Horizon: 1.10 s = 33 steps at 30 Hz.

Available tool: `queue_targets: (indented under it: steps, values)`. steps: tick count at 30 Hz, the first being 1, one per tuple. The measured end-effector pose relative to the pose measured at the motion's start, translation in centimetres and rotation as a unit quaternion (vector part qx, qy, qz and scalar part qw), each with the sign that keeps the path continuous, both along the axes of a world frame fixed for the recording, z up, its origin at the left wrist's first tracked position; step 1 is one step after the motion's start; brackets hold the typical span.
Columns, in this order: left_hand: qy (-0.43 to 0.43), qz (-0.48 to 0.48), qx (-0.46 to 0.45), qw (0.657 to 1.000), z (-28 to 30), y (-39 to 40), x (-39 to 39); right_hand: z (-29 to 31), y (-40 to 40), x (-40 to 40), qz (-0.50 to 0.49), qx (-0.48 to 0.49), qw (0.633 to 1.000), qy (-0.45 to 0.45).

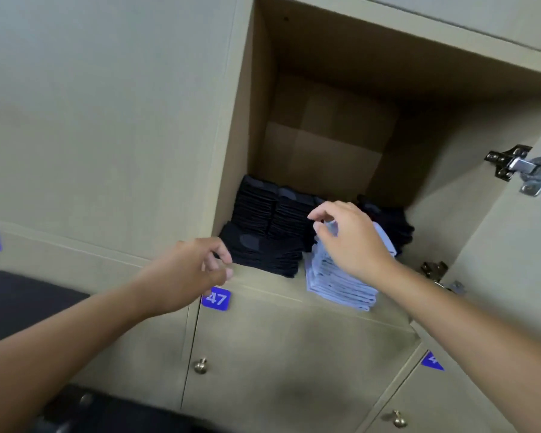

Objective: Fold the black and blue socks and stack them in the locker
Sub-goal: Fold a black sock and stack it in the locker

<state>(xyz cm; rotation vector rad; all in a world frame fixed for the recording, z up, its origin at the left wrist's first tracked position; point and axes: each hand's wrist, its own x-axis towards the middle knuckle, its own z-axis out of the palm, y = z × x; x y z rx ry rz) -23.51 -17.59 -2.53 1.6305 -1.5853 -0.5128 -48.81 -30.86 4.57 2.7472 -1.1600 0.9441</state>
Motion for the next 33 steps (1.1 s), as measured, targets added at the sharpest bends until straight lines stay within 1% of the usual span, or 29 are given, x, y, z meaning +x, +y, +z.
queue_targets:
  steps: [3, 6, 13, 17, 20, 25, 28, 33]
  values:
    - [-0.004, 0.008, -0.002, 1.0, 0.2, 0.8, 0.9, -2.5, 2.9, 1.2, 0.032, -0.022, 0.999, -0.021]
    - [0.003, 0.023, 0.011, 1.0, 0.3, 1.6, 2.0, -4.6, 4.5, 2.3, 0.071, -0.018, 0.997, -0.011]
    - [-0.029, 0.073, 0.058, 0.995, 0.0, 3.6, 5.5, -7.3, 5.2, 5.0, 0.135, 0.09, 0.987, -0.009]
    - [-0.029, 0.114, 0.094, 0.989, 0.0, 5.7, 8.0, -8.1, 5.8, 6.9, 0.169, 0.133, 0.977, 0.004]
    - [-0.045, 0.139, 0.121, 0.982, -0.1, 7.3, 9.6, -8.2, 6.2, 8.2, 0.188, 0.162, 0.969, 0.012]
    - [-0.086, 0.2, 0.168, 0.961, -1.1, 9.5, 13.4, -8.3, 7.2, 10.0, 0.219, 0.219, 0.95, 0.024]
    - [-0.109, 0.205, 0.233, 0.944, -2.0, 11.3, 15.9, -8.5, 7.9, 11.4, 0.234, 0.226, 0.945, 0.043]
    - [-0.164, 0.231, 0.336, 0.898, -3.7, 14.0, 19.0, -9.0, 8.9, 13.3, 0.265, 0.243, 0.93, 0.073]
